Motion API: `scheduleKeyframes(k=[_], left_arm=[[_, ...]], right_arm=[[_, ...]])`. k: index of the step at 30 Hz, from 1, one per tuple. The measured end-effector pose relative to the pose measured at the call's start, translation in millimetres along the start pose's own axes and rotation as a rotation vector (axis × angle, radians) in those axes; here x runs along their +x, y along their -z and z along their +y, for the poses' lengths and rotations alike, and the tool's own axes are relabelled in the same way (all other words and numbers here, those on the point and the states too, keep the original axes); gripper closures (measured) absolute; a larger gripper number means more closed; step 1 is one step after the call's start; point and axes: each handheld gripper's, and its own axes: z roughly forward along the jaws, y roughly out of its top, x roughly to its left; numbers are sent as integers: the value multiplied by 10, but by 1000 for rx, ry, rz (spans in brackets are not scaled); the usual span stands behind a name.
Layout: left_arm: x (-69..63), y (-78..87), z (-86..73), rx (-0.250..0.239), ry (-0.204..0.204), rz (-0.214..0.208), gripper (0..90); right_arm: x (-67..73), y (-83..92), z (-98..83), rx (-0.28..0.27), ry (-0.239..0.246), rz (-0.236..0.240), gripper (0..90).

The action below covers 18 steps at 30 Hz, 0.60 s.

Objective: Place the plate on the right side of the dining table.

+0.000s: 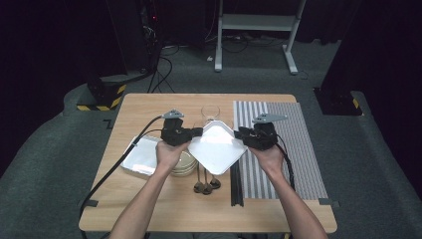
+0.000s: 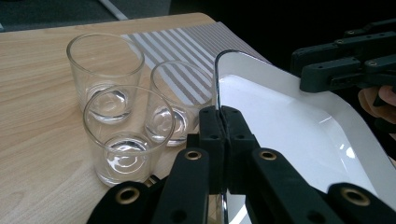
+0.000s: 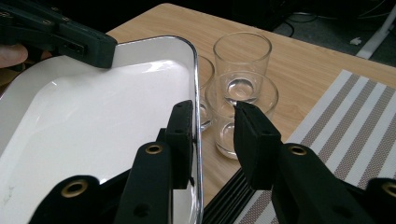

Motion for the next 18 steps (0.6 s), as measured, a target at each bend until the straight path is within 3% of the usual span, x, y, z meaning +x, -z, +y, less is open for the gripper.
scheduleKeyframes(k=[18], left_arm=[[-30, 15, -11, -1, -12, -1, 883]], right_arm=[[63, -264, 144, 35, 2, 45, 790]])
